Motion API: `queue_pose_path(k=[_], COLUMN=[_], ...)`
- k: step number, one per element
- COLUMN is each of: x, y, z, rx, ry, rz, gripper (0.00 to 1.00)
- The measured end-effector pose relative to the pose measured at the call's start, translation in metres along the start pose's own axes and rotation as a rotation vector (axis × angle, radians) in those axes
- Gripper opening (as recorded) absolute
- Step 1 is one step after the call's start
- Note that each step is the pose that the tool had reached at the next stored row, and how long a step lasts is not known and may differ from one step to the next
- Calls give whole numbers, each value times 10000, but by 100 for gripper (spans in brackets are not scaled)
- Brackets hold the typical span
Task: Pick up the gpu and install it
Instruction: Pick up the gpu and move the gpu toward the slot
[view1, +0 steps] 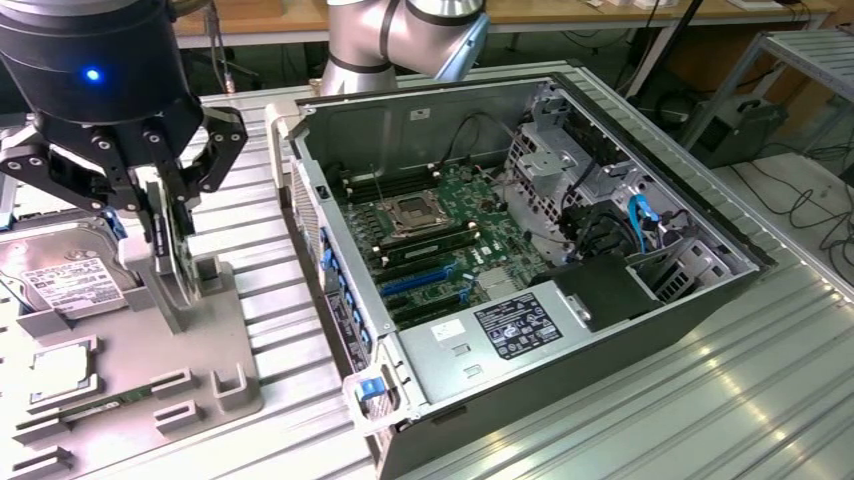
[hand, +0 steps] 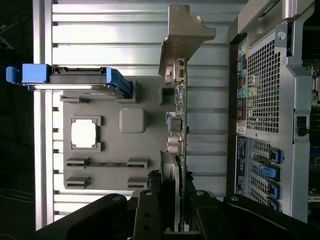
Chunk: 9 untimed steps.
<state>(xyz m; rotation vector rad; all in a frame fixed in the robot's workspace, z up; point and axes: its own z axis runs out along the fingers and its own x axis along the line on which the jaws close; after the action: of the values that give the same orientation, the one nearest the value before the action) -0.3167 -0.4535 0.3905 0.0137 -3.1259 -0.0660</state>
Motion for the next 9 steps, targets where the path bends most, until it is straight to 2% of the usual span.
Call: queue_pose_path(k=[9], x=[0], y=[4], z=[-83], rx=[-3], ry=[17], rz=[1], gripper=[27])
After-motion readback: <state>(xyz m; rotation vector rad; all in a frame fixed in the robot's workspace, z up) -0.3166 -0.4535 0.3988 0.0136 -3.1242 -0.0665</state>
